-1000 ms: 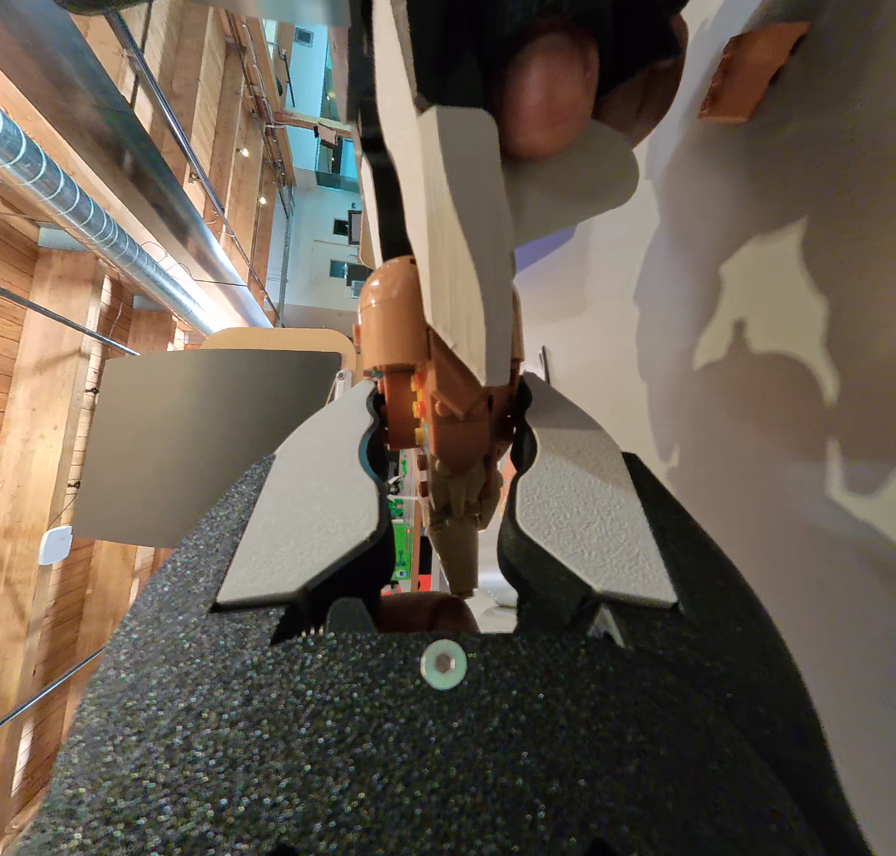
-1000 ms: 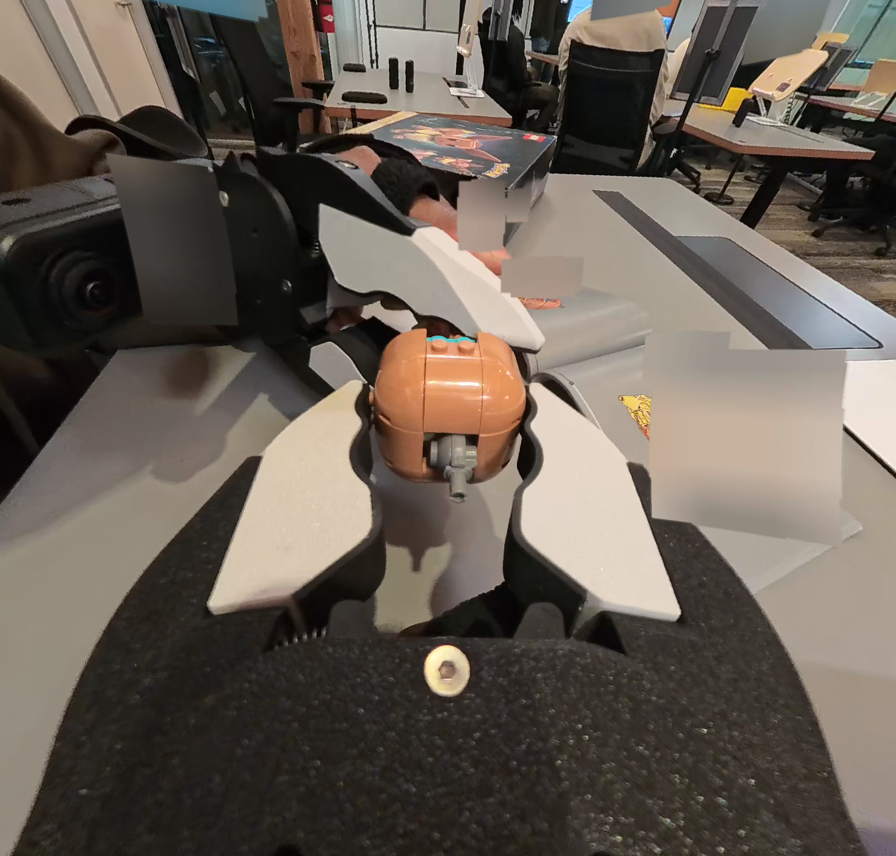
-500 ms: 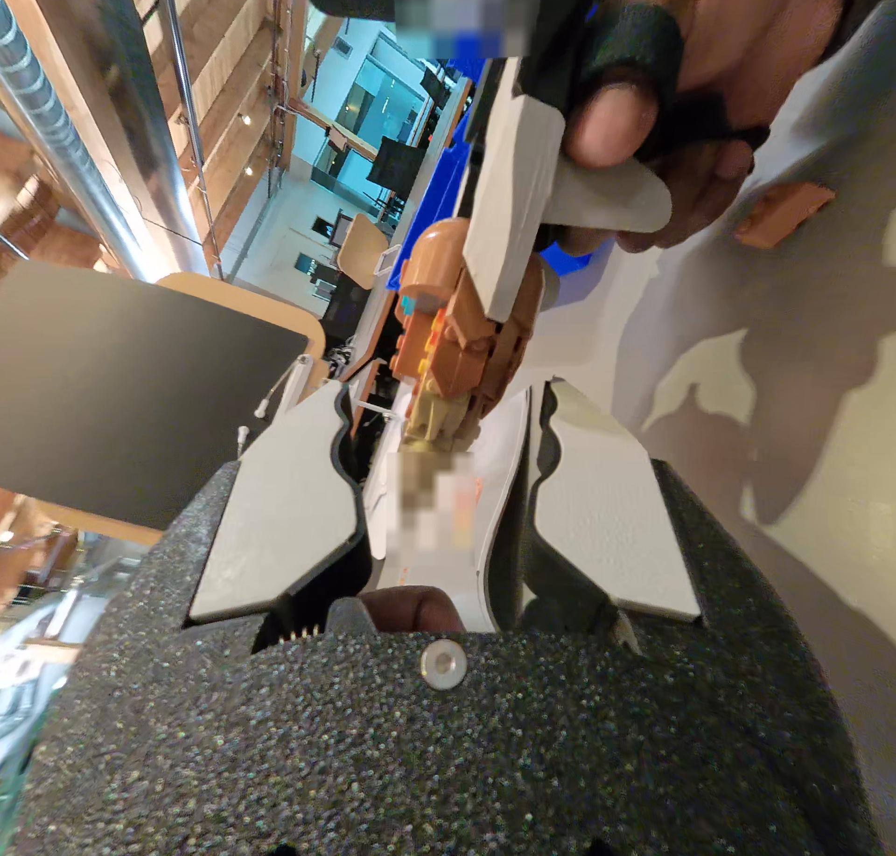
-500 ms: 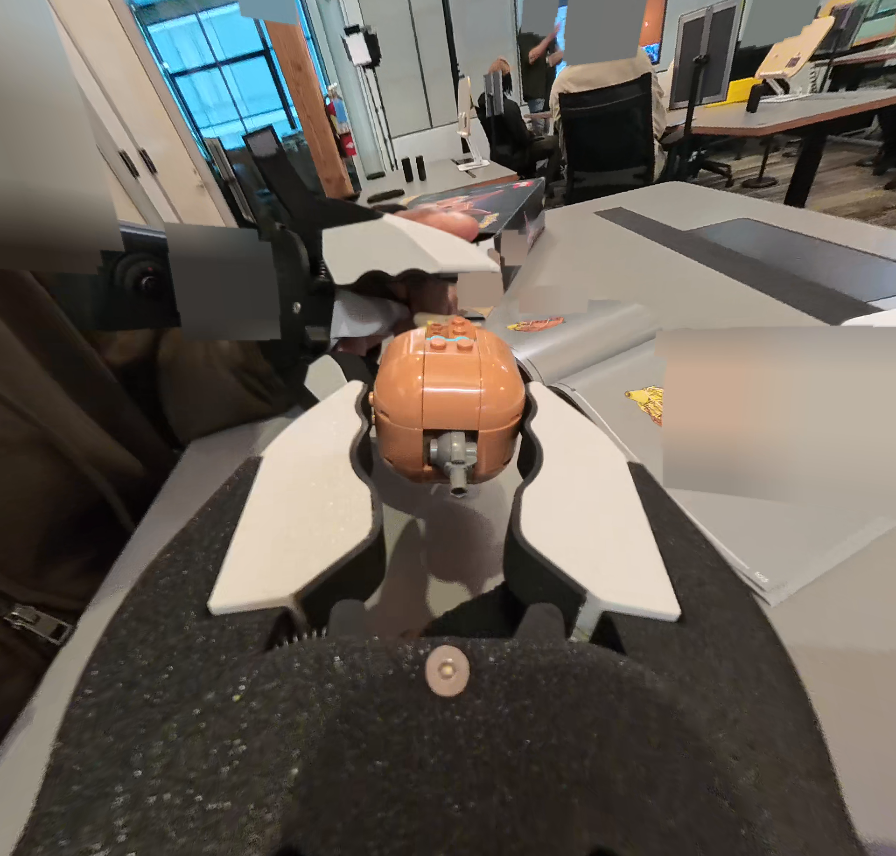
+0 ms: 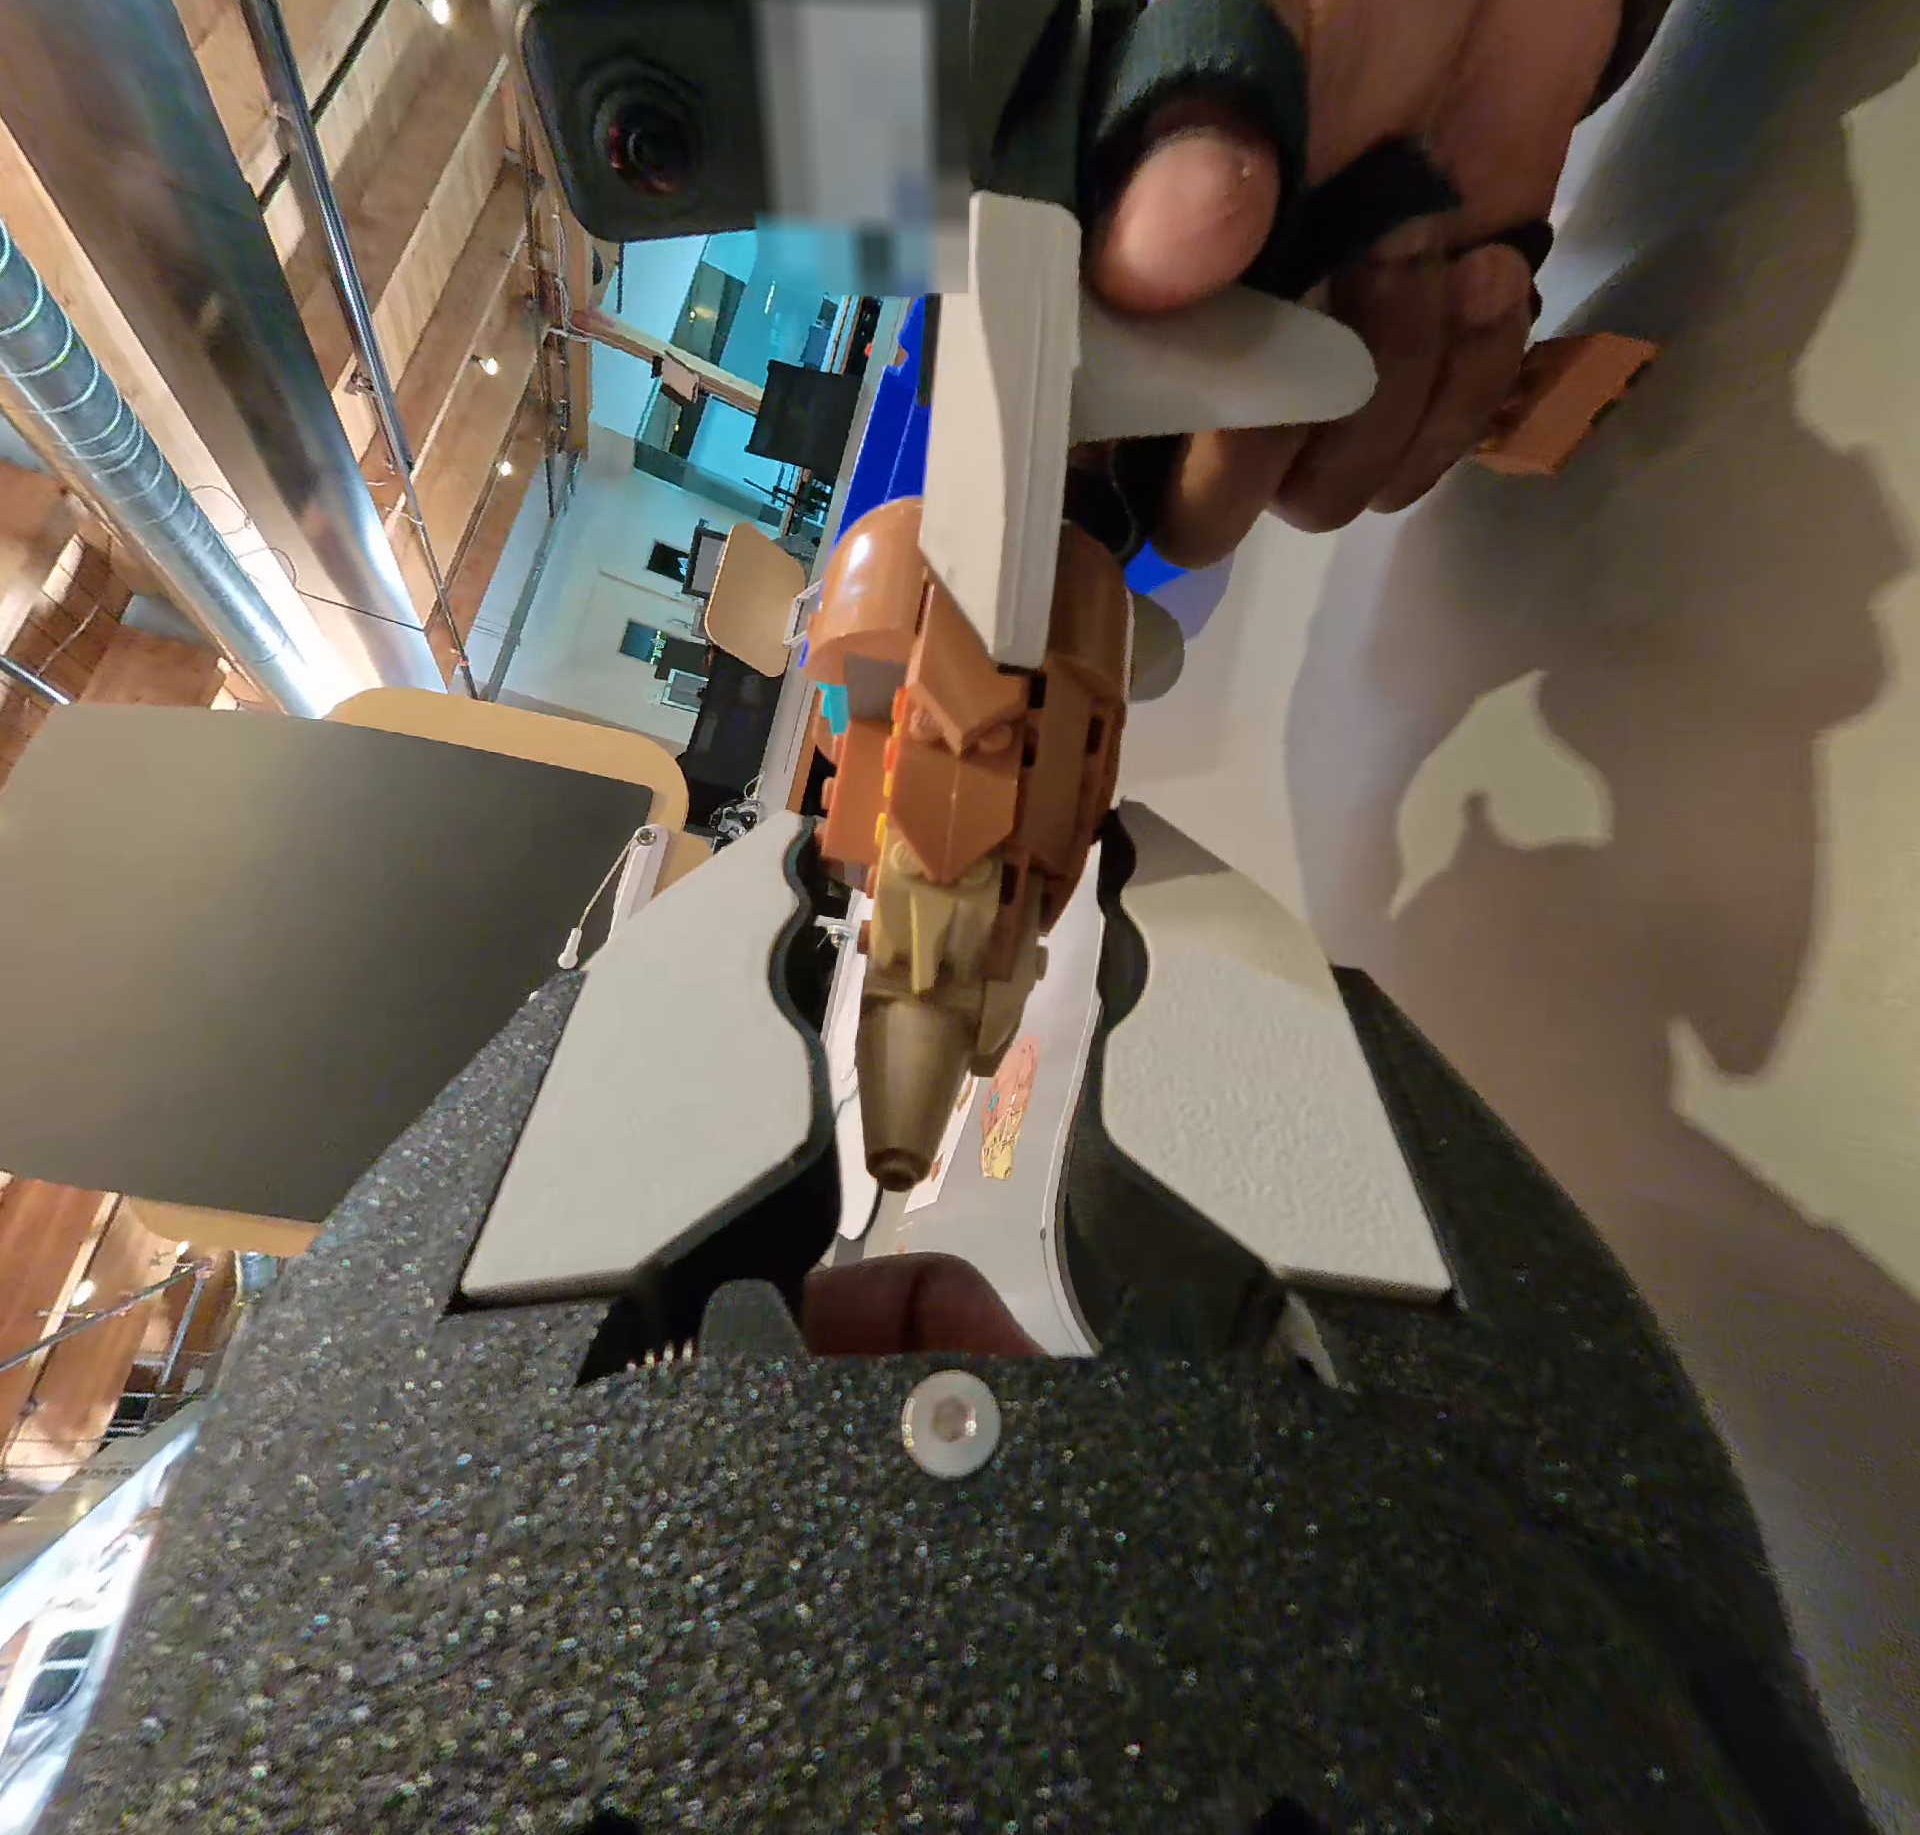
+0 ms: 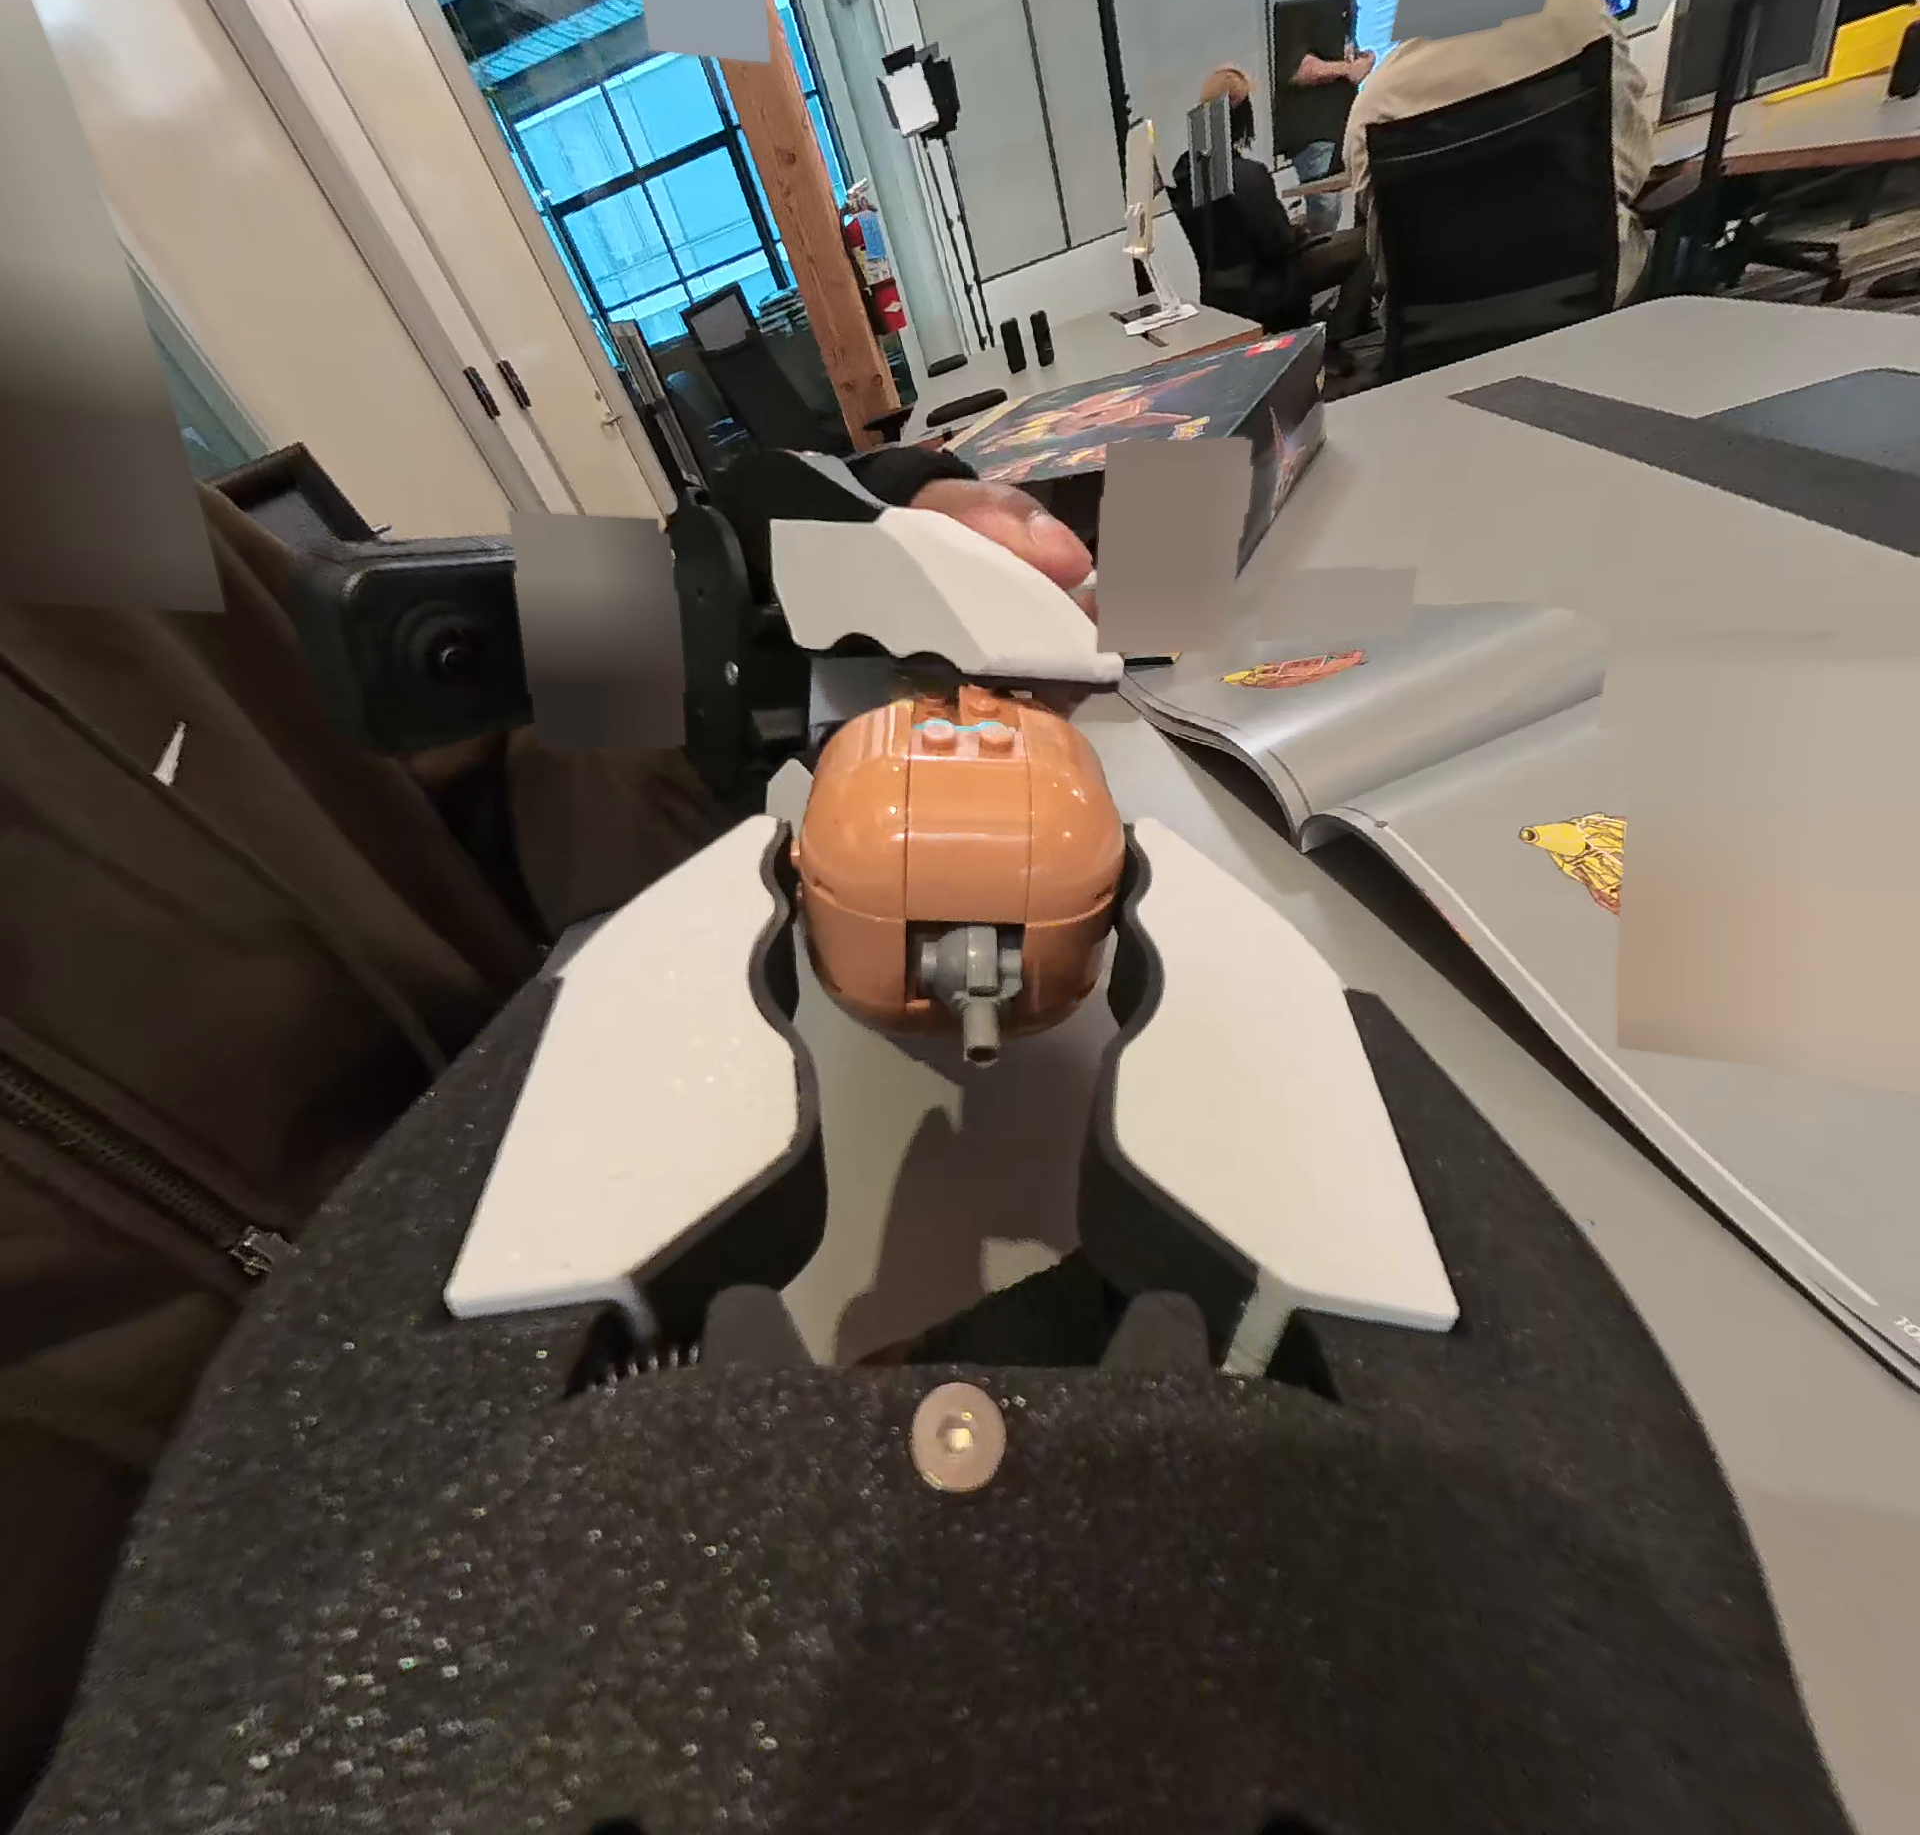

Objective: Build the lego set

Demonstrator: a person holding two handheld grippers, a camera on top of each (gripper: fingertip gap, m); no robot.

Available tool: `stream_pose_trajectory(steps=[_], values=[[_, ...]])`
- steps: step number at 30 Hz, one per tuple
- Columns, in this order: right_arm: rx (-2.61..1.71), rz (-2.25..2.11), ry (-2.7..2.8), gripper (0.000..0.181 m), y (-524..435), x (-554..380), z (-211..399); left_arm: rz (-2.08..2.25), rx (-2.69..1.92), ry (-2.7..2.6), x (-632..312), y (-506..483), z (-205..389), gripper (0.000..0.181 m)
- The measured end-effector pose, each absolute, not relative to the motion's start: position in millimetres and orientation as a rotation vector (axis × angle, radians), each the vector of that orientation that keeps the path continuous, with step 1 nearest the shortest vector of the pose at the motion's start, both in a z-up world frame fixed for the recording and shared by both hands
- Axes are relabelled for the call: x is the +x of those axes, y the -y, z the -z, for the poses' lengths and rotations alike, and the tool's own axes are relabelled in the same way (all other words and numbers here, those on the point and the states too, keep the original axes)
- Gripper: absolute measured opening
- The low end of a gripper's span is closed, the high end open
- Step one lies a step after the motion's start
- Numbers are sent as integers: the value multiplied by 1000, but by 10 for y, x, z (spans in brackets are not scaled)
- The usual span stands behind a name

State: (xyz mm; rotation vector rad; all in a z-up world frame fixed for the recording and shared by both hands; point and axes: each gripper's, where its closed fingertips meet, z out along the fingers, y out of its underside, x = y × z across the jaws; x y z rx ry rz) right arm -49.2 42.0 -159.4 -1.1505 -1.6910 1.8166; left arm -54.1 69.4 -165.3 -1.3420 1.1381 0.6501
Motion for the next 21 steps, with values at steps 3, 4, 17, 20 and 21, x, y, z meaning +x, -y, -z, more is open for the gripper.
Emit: stream_pose_trajectory(steps=[3,4,17,20,21], values=[[-1154,-1800,1718,58,-404,-491,1636,-664,-1349,-1176,-547,-677,1686,51],[-1155,-1795,1725,58,-398,-493,1648,-668,-1350,-1189,-550,-670,1695,51],[-1105,-1550,1885,59,-569,-492,1902,-201,-1666,-1061,-799,-562,1997,79],[-1101,-1456,2026,59,-526,-500,2100,-38,-1738,-1049,-821,-466,2097,79],[-1104,-1415,2077,59,-504,-502,2174,3,-1757,-1054,-809,-439,2137,81]])
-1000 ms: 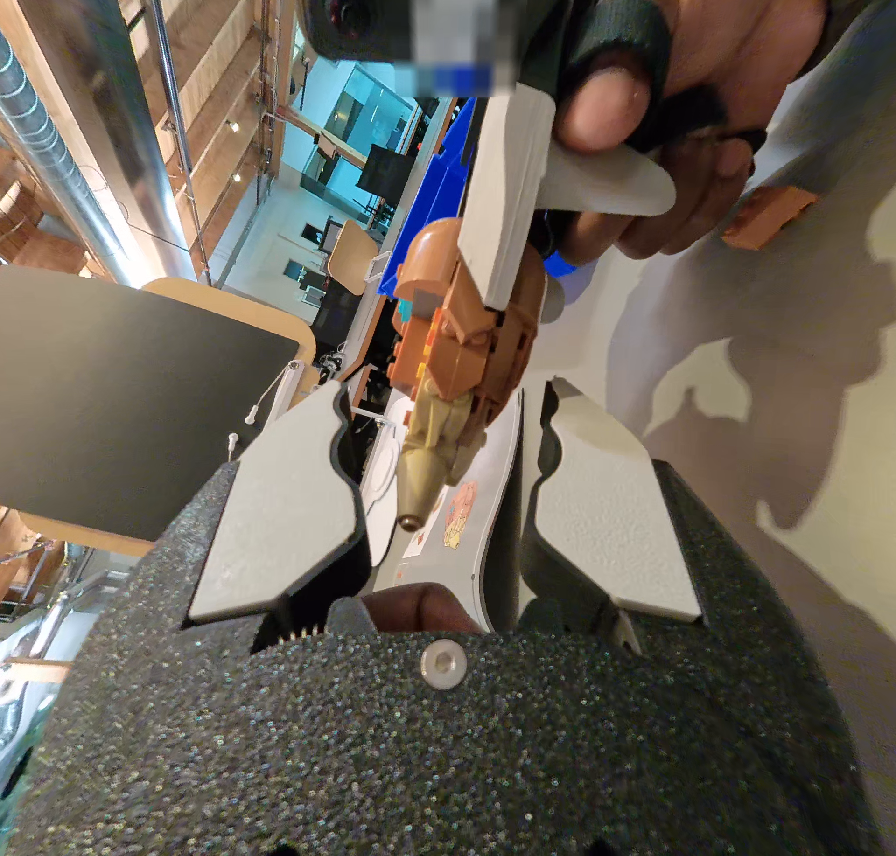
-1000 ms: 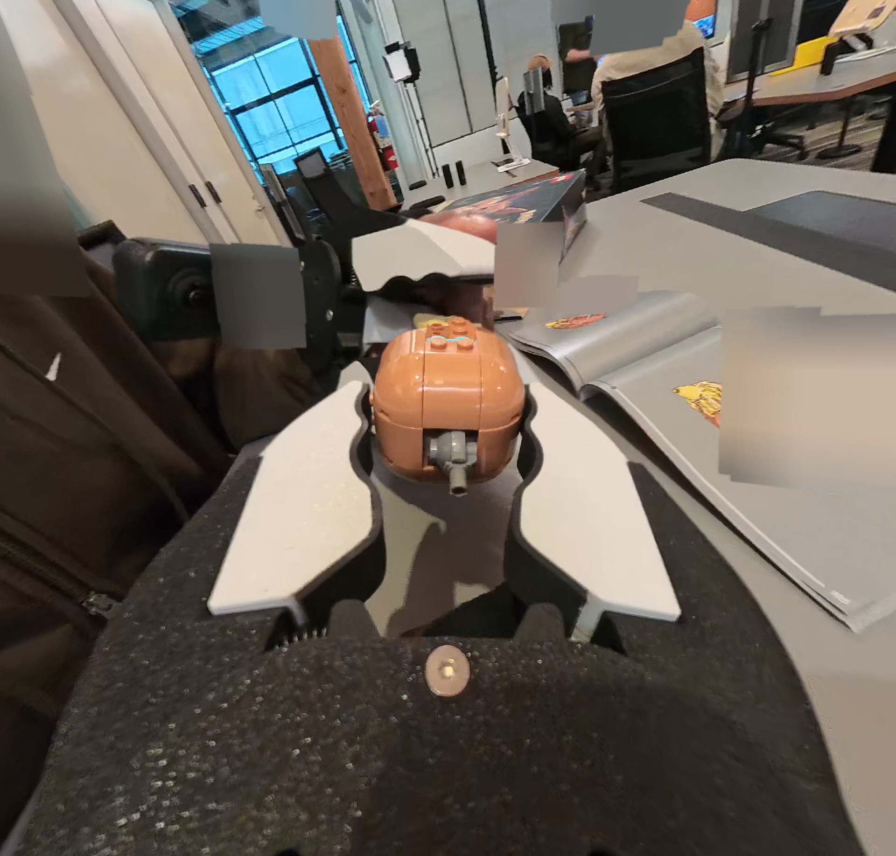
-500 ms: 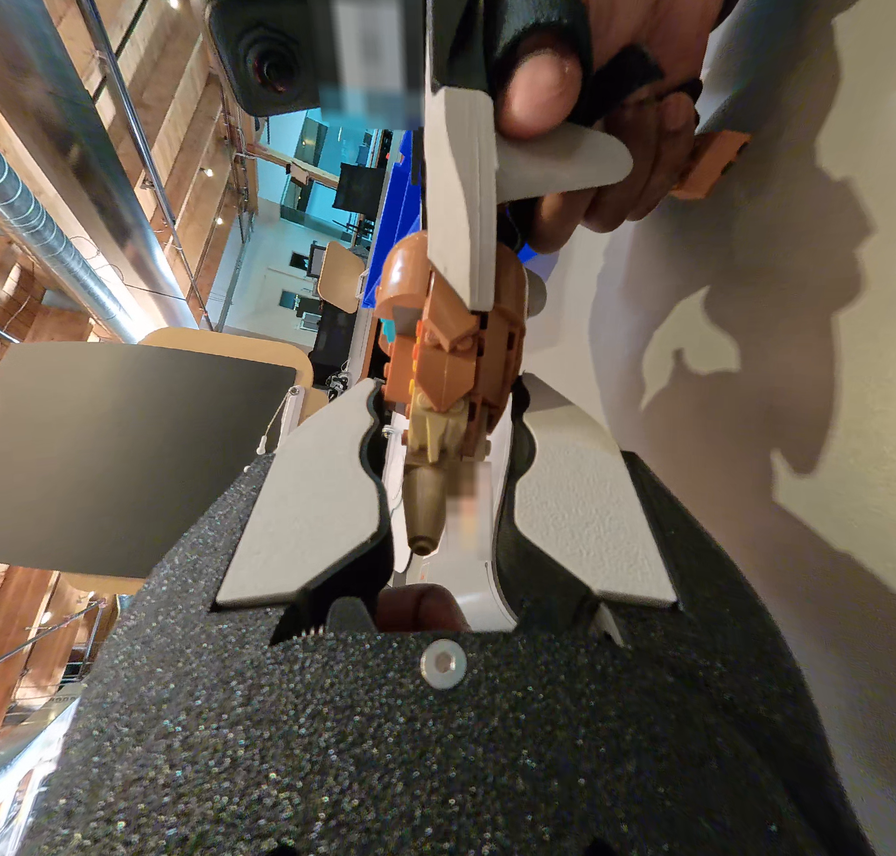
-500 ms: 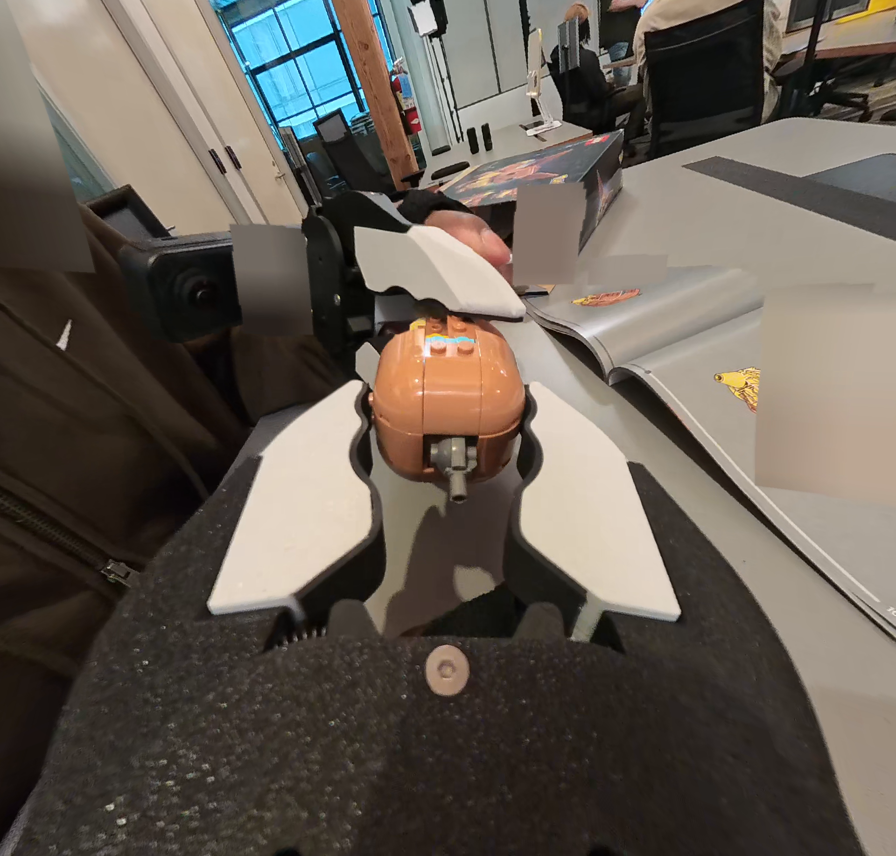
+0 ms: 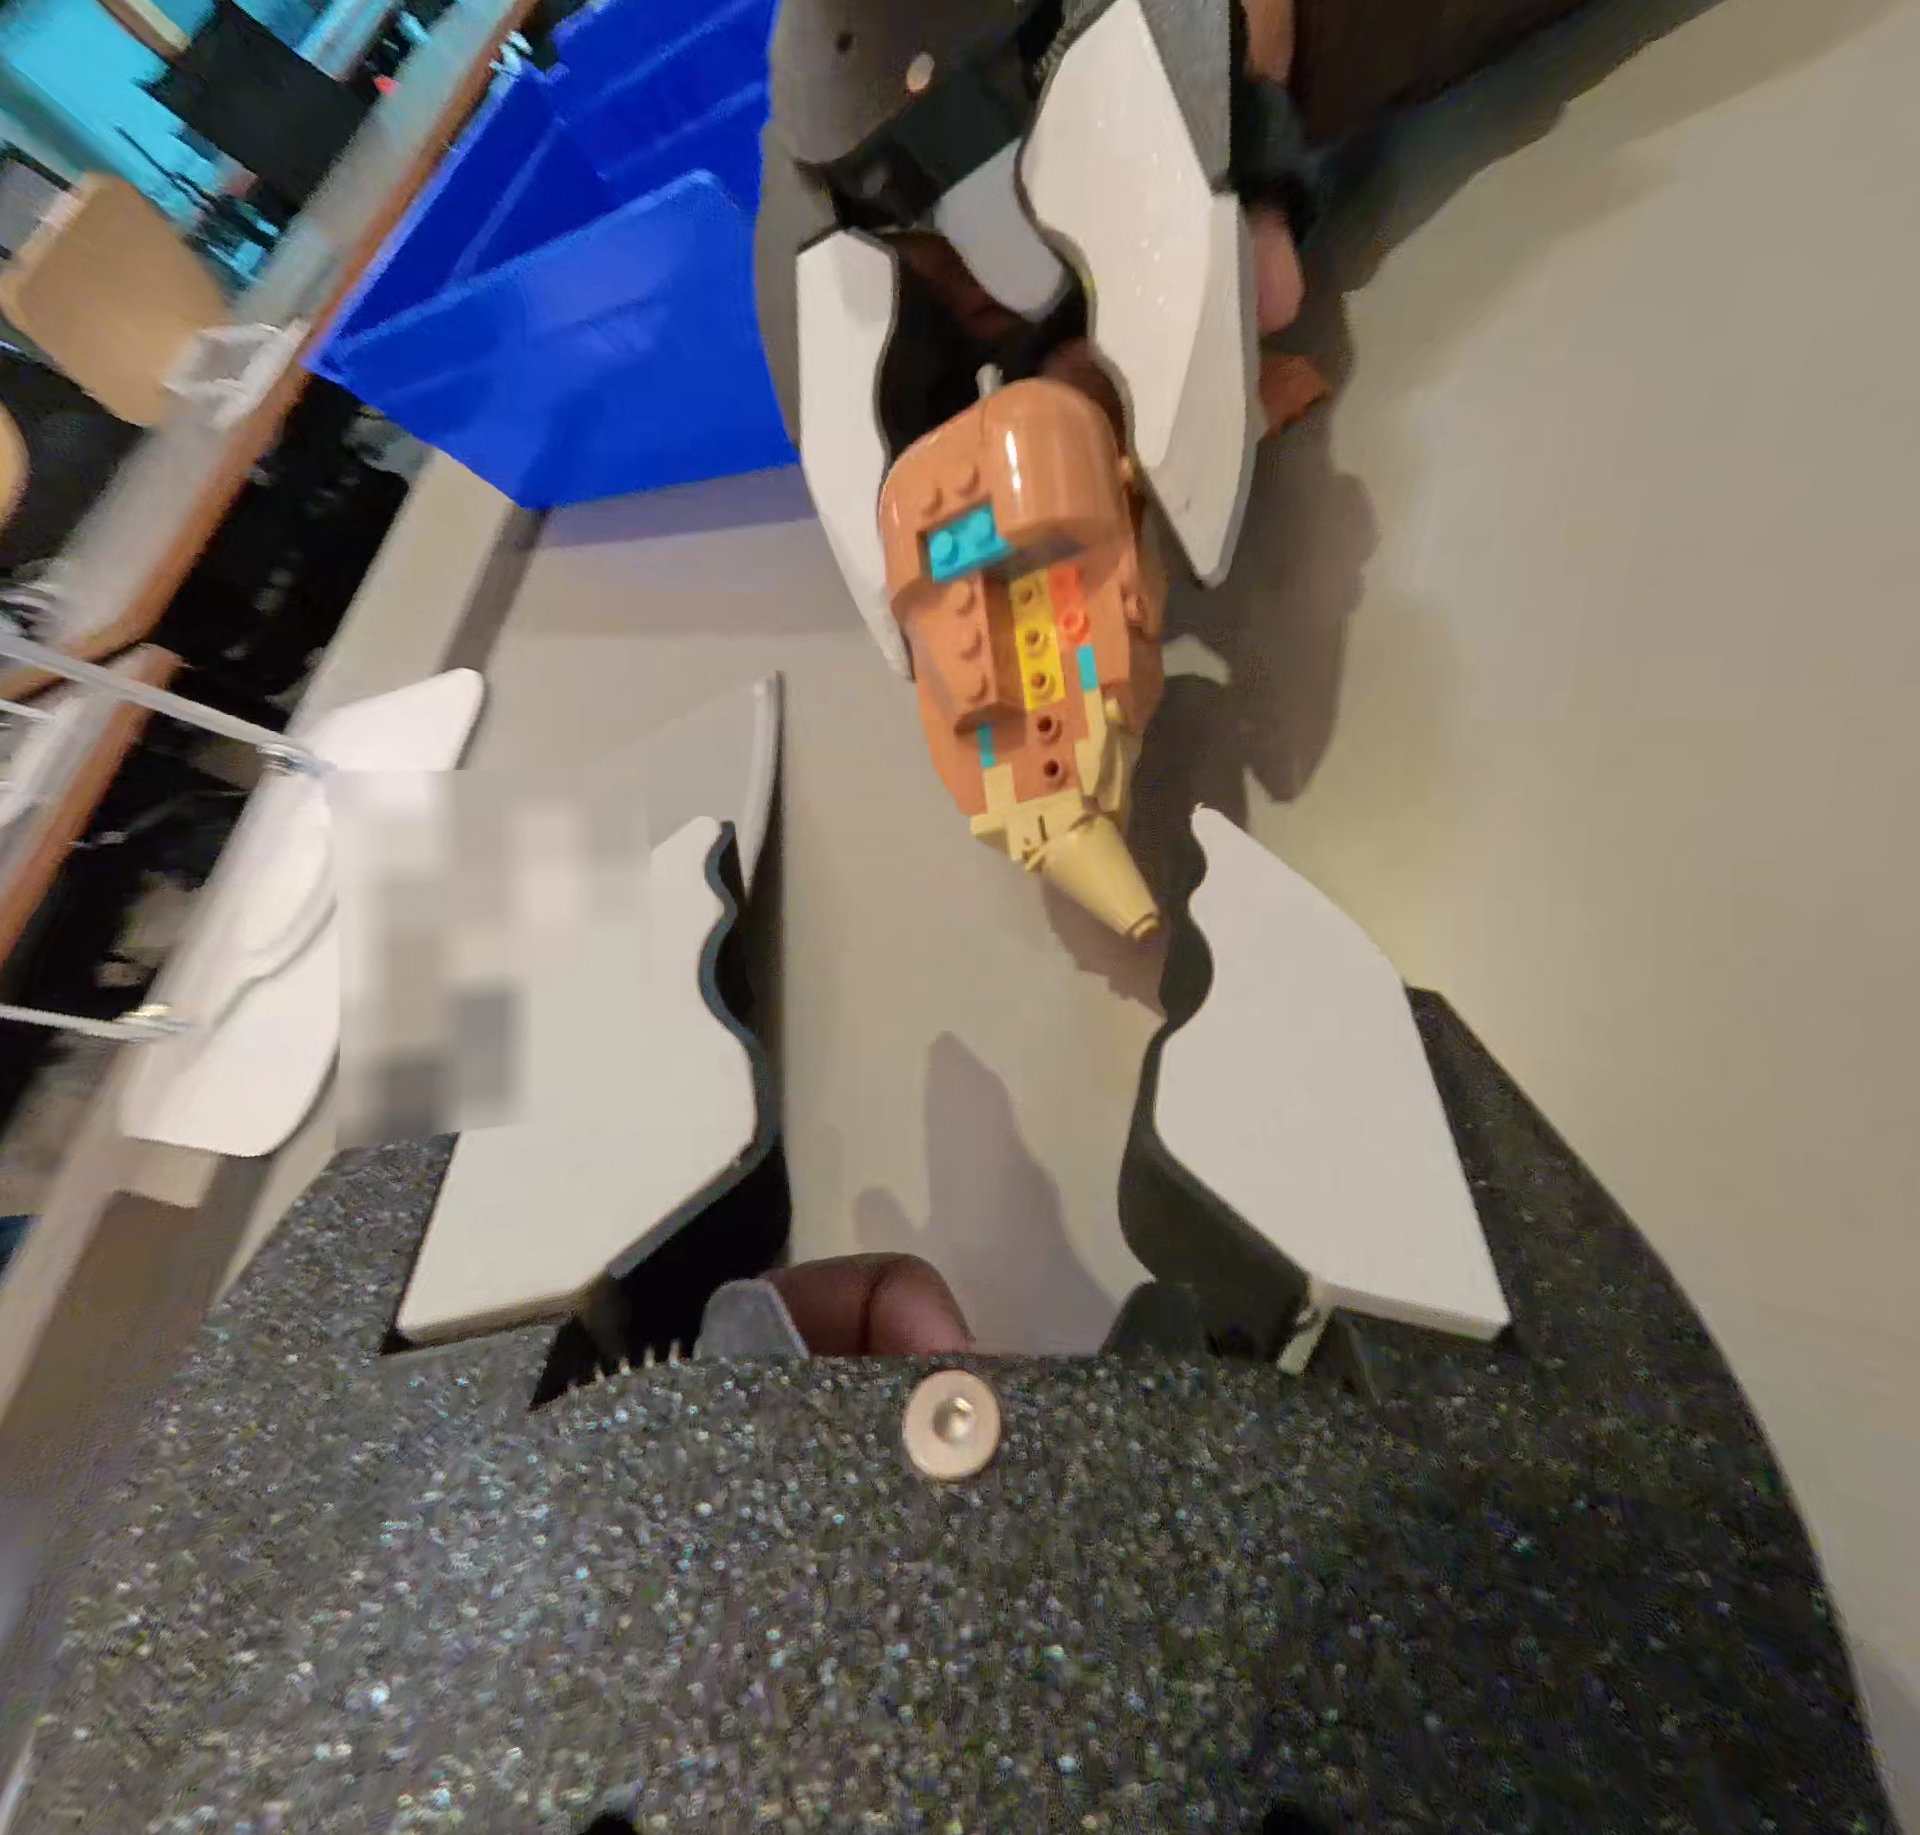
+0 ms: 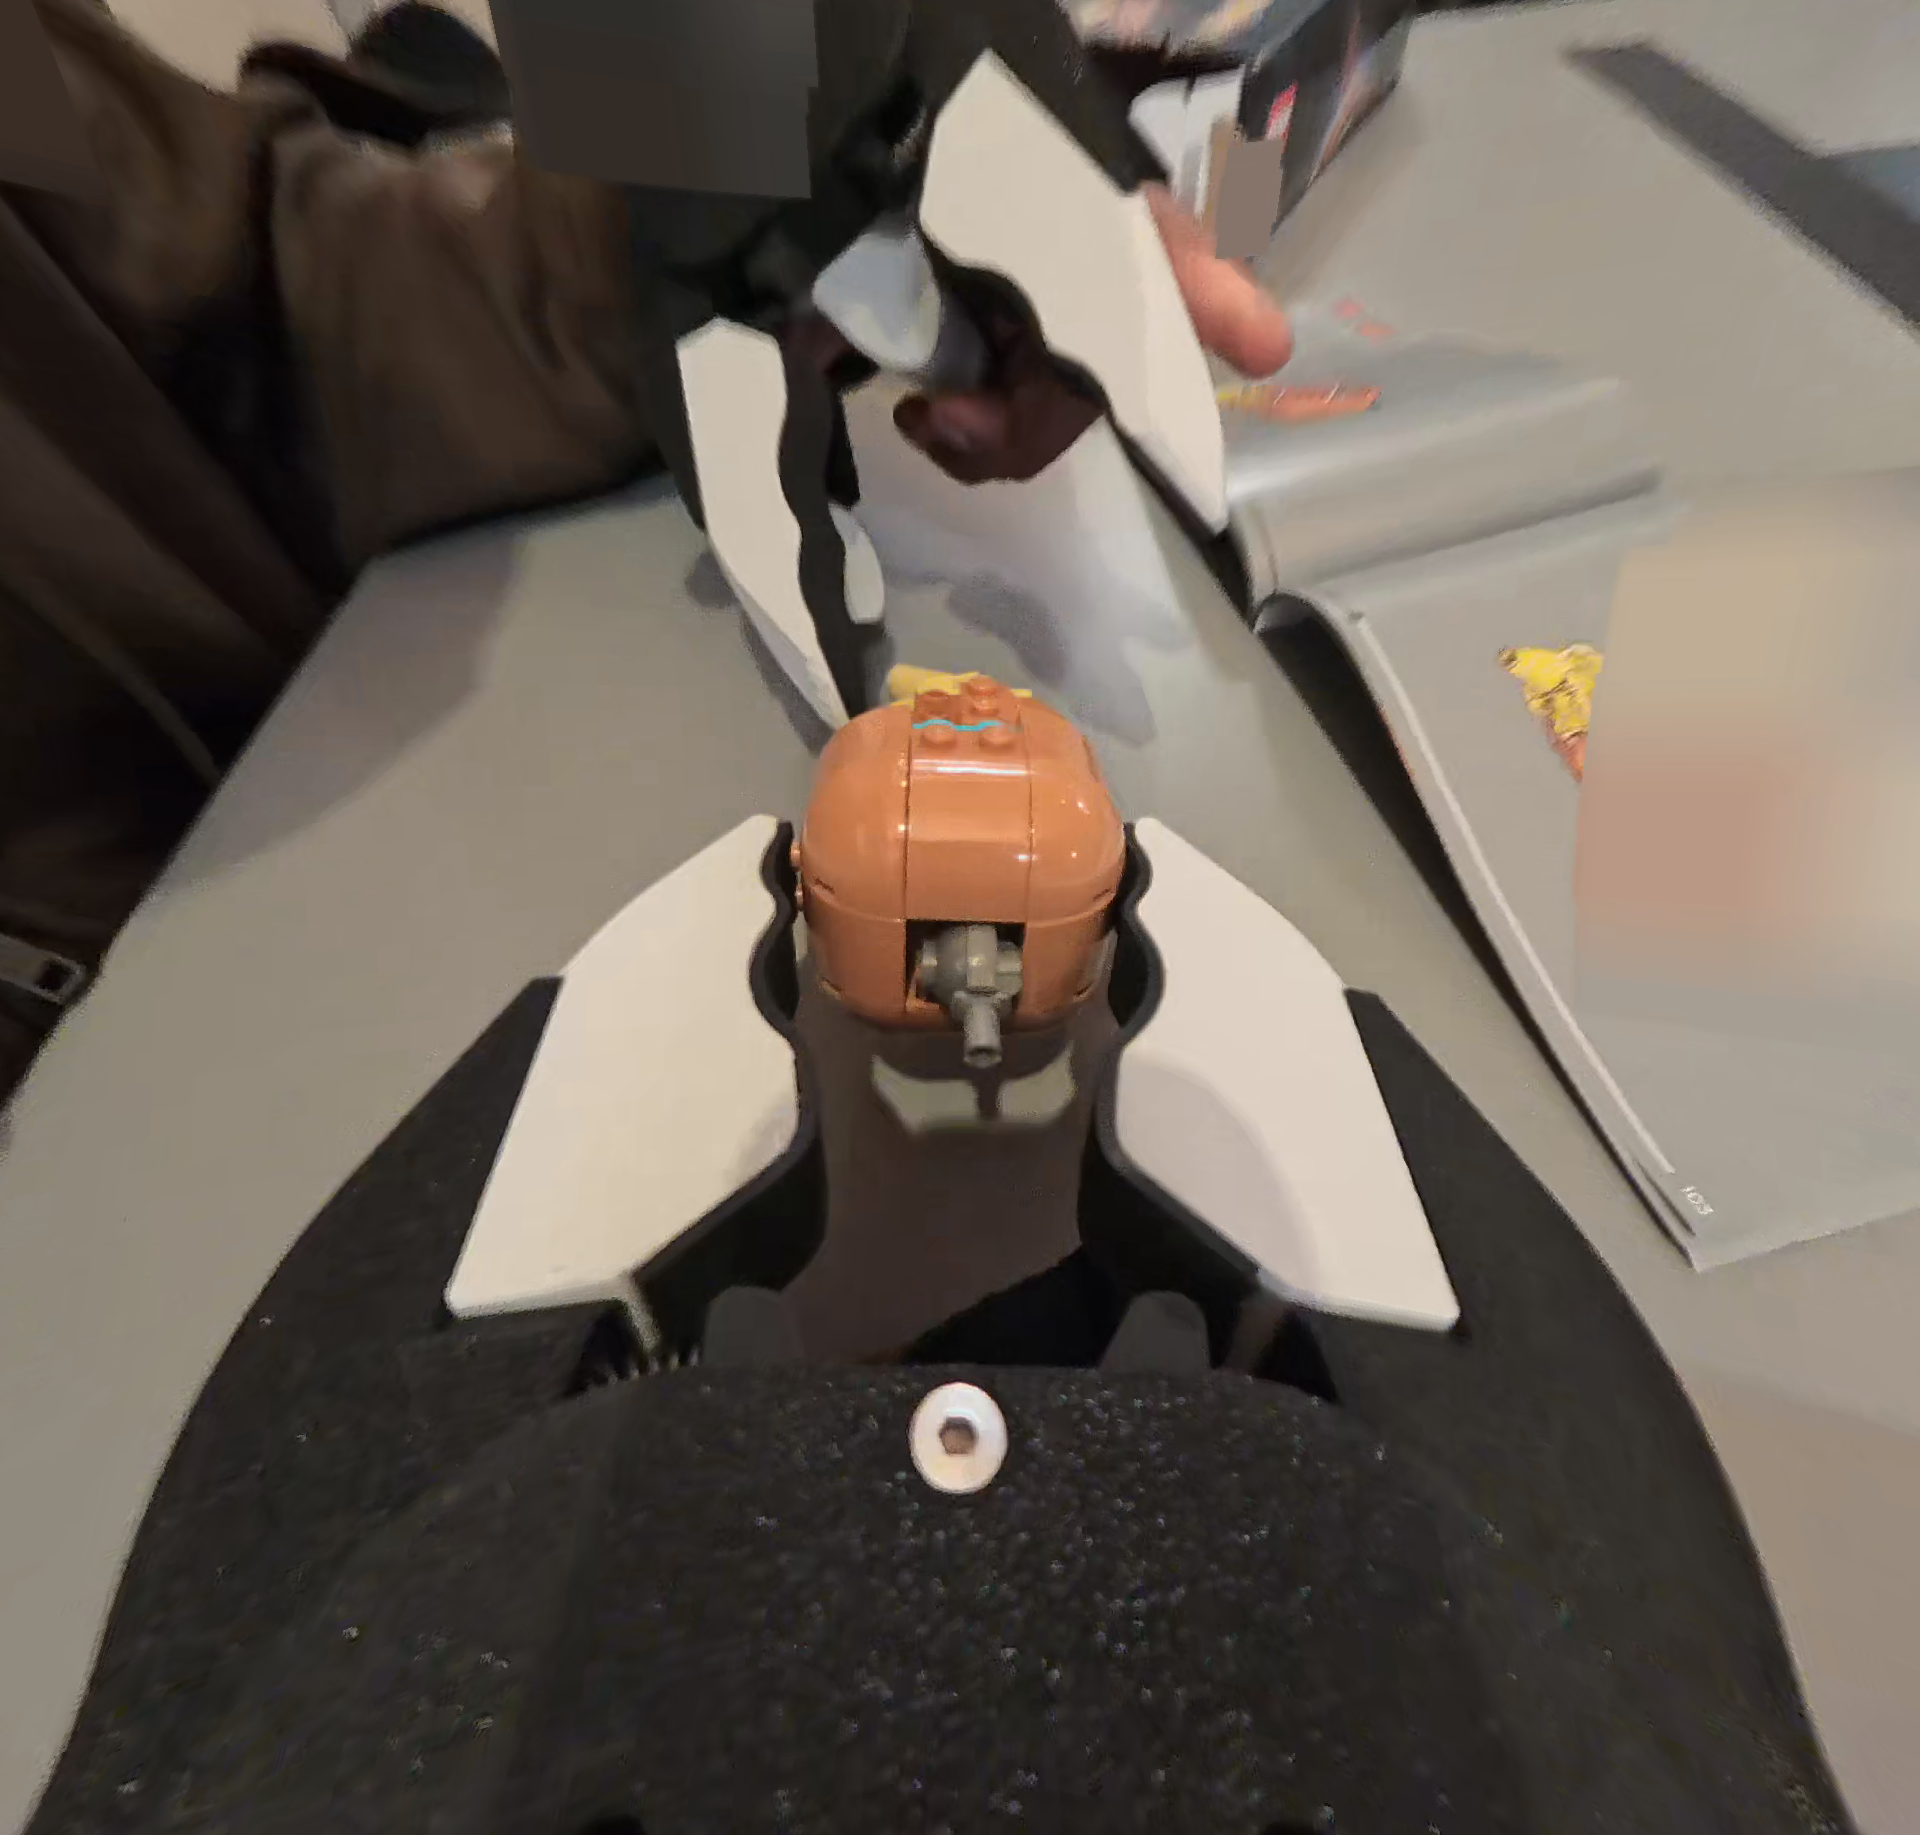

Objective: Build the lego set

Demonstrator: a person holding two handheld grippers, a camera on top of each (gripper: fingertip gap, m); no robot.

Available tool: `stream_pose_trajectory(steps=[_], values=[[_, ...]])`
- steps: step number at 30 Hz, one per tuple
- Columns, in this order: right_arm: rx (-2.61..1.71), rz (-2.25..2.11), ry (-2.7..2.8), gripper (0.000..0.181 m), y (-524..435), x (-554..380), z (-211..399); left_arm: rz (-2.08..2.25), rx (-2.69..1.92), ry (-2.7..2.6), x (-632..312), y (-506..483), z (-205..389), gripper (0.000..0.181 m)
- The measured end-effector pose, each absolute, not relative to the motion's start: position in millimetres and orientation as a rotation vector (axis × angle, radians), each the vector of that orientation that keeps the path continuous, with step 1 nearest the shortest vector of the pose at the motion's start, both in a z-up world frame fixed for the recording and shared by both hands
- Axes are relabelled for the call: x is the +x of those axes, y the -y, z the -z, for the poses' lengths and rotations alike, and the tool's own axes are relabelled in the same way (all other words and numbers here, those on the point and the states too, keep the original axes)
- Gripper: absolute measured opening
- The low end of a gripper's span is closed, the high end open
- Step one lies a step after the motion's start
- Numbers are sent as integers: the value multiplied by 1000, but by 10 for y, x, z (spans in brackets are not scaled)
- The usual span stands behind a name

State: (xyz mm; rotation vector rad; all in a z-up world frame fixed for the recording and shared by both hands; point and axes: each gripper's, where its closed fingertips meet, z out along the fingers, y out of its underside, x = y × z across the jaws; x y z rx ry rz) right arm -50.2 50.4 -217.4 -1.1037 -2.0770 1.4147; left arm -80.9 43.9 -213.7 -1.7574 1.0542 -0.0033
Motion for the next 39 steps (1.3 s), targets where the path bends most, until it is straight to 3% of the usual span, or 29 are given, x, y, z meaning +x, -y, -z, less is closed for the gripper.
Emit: stream_pose_trajectory(steps=[12,23,32,39], values=[[-1142,-990,2356,59,-533,-479,2641,66,-1811,-1115,-670,-398,2350,79],[-1316,-893,2136,72,-911,19,2274,80,-1726,-1017,-658,-433,2087,81],[-1787,-754,1866,59,-1000,696,2677,6,-1693,-983,-613,-472,1954,77],[-1810,-729,1848,23,-910,592,2708,-56,-1723,-946,-582,-373,1992,75]])
